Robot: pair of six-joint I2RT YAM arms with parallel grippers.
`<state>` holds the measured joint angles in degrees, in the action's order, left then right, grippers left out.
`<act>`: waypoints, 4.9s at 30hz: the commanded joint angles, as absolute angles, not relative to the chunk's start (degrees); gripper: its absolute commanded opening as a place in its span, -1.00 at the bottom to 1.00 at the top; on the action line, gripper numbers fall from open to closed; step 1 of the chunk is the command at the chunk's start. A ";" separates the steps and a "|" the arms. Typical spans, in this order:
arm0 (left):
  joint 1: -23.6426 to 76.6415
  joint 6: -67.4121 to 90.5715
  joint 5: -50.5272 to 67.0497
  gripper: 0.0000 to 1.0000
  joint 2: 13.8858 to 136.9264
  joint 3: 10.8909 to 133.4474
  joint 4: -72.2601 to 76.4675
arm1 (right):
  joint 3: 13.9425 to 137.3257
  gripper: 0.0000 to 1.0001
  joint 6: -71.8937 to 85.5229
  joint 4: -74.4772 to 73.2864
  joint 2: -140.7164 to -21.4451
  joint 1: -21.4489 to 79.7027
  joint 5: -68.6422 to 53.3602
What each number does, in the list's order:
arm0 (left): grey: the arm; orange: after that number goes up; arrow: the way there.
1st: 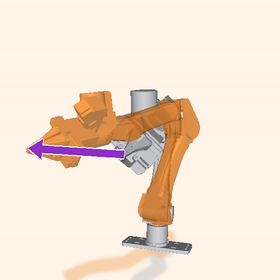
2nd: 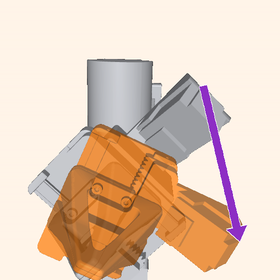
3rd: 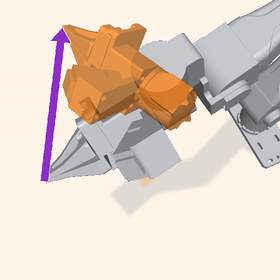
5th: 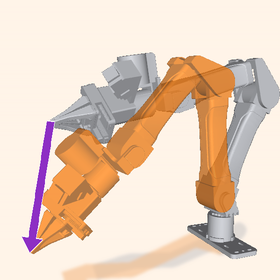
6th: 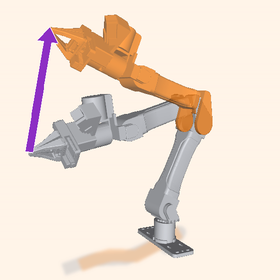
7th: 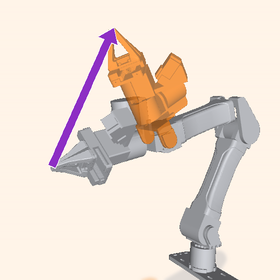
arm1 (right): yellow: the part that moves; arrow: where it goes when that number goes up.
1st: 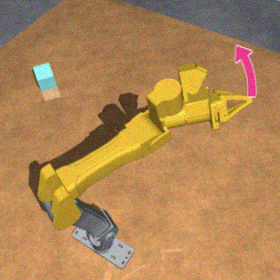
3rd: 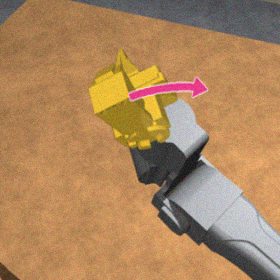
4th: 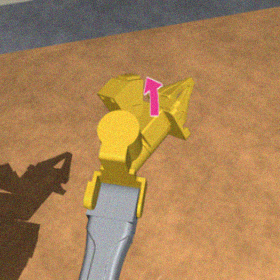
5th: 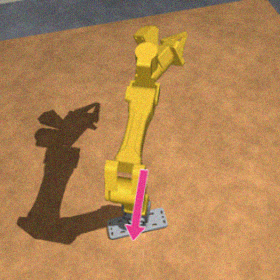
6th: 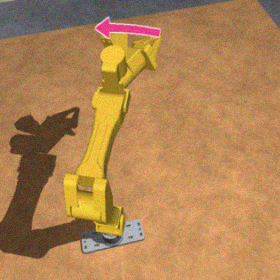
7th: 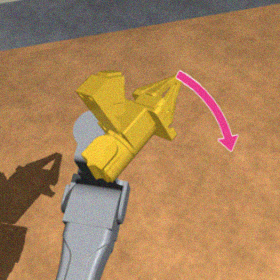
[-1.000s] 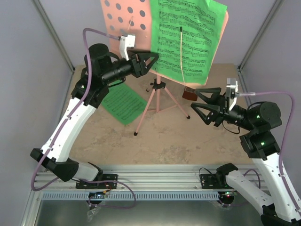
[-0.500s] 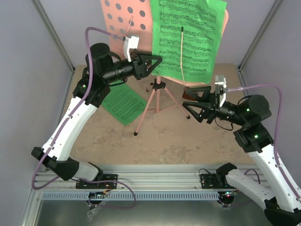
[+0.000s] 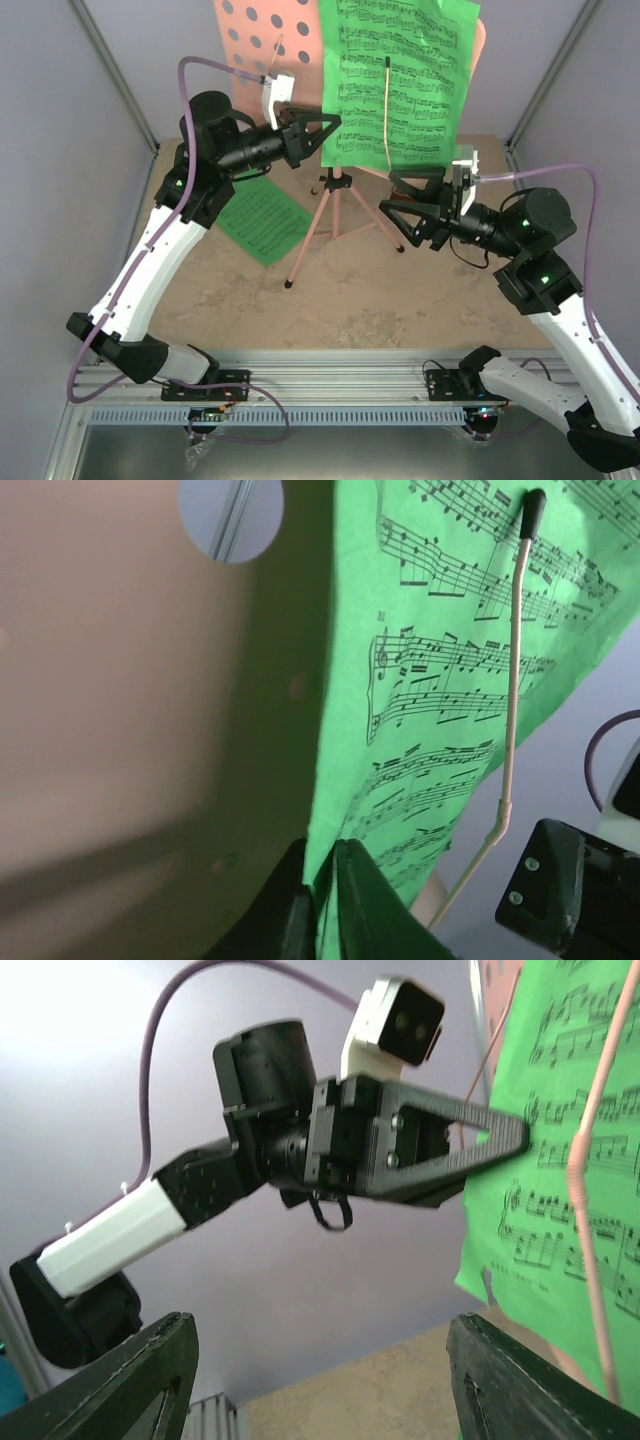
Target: Pack up the instrument practice props
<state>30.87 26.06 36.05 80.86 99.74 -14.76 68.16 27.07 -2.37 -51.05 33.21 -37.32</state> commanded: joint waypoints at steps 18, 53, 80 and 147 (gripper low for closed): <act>31.18 29.87 32.77 -1.00 77.04 95.71 -8.72 | 83.61 0.35 22.66 -6.11 -61.75 39.66 -11.41; 27.90 28.97 18.41 -1.00 69.77 93.55 -18.54 | 79.77 -0.99 18.34 5.96 -64.53 40.87 -5.37; 19.95 37.82 -0.99 -1.00 32.05 49.08 -34.13 | 82.30 -0.53 15.41 0.53 -64.00 40.81 -1.99; -4.12 22.59 17.74 0.80 54.44 45.90 -11.37 | 38.65 0.95 21.10 -17.11 -33.97 40.70 11.13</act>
<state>-4.49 19.73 2.76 57.47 48.84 -17.93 42.13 16.97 -21.41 -31.18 40.69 8.21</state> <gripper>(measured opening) 0.941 0.976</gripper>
